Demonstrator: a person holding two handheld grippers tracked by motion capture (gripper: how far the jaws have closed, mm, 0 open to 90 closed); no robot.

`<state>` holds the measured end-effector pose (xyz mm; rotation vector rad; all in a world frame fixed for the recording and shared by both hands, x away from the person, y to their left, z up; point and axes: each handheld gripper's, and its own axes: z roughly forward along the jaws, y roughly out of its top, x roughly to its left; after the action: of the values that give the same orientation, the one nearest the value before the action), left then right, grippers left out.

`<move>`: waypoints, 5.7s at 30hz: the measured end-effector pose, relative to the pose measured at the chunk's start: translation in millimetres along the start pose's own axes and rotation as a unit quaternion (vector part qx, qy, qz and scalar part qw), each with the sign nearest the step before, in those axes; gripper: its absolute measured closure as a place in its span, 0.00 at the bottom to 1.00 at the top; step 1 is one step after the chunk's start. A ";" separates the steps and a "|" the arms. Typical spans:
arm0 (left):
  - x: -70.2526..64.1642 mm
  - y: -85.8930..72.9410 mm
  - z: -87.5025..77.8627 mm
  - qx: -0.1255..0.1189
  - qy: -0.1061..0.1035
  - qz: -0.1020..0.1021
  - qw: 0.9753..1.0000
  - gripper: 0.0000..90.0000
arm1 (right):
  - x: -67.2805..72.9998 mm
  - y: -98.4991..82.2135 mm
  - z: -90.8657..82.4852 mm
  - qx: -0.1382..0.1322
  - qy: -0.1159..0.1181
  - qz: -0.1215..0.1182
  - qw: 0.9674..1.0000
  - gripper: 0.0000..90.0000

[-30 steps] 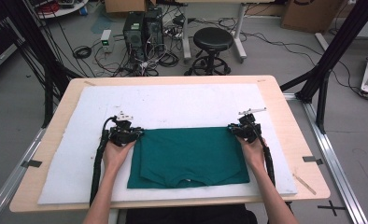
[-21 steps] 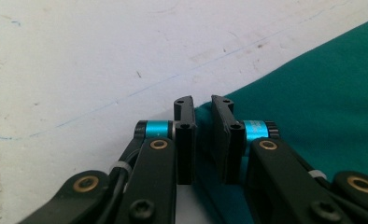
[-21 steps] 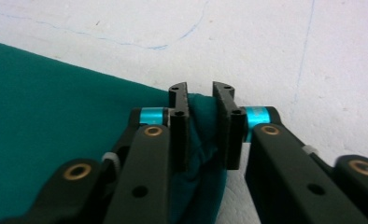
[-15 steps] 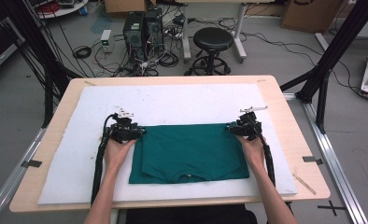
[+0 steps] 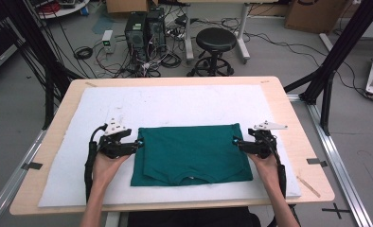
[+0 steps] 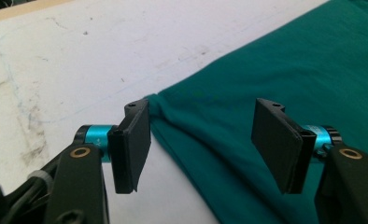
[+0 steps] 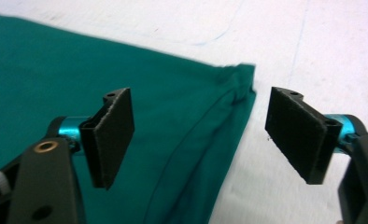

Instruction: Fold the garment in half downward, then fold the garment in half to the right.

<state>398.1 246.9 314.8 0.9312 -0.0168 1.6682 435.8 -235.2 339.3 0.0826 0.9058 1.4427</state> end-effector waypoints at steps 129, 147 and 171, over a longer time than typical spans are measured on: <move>-65.3 -60.5 -11.8 0.039 -0.055 -0.028 0.997 0.94 | 139.2 99.6 132.3 0.081 0.217 -0.145 0.962 0.37; -61.1 -61.0 -11.4 0.040 -0.068 -0.042 0.996 0.93 | 191.1 120.3 194.4 0.117 0.253 -0.178 0.944 0.47; -59.9 -61.1 -11.0 0.039 -0.072 -0.045 0.996 0.93 | 229.0 121.6 224.9 0.147 0.253 -0.210 0.933 0.76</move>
<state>443.6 223.5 245.4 1.0943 -0.0062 1.5248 436.1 89.9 449.6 -0.2615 1.4610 0.9269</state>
